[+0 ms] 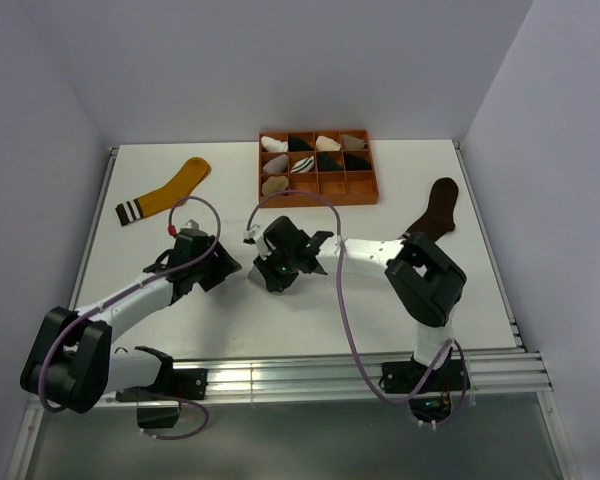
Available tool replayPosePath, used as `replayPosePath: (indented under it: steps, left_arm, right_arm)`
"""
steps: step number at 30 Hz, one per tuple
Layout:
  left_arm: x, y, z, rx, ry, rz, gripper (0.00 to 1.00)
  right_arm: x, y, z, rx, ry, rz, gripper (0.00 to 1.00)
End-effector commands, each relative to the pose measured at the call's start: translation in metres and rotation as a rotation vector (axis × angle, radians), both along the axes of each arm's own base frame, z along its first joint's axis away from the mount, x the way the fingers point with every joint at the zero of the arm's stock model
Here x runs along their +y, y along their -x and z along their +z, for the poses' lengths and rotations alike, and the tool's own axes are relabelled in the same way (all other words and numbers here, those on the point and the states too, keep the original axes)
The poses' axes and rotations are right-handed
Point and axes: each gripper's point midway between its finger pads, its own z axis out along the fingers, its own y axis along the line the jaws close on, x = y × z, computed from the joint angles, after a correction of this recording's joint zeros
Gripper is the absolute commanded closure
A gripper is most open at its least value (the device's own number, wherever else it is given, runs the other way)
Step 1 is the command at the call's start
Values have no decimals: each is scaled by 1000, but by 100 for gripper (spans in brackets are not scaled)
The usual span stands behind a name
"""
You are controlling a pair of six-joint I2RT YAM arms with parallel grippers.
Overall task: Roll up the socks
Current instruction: Roll the sock at the center of the board.
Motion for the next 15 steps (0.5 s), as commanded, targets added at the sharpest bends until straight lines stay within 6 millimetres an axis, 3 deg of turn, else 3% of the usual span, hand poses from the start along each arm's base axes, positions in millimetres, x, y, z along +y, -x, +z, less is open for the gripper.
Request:
replayPosePath:
  steps: [1,15]
  left_arm:
    - [-13,0,14,-70,78,-49,38]
    - [-29,2,8,-91,140,-97,44]
  right_arm:
    - [-7,21,2,213,12,47,100]
    - [-10,3,-21,464,-55,60,100]
